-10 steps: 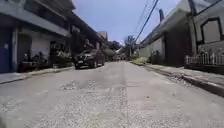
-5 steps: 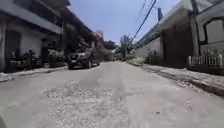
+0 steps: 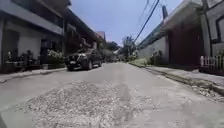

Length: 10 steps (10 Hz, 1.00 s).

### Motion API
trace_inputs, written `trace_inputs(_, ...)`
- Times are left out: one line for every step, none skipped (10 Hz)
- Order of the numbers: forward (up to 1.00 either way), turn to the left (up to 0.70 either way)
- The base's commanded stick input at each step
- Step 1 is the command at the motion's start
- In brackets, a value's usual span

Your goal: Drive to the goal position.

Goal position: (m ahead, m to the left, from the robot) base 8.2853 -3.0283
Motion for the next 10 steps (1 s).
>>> trace_inputs(1.00, 0.01)
trace_inputs(1.00, 0.01)
trace_inputs(1.00, 0.01)
trace_inputs(1.00, 0.01)
trace_inputs(1.00, 0.01)
trace_inputs(1.00, 0.00)
trace_inputs(1.00, -0.36)
trace_inputs(1.00, -0.02)
trace_inputs(1.00, 0.01)
trace_inputs(1.00, 0.01)
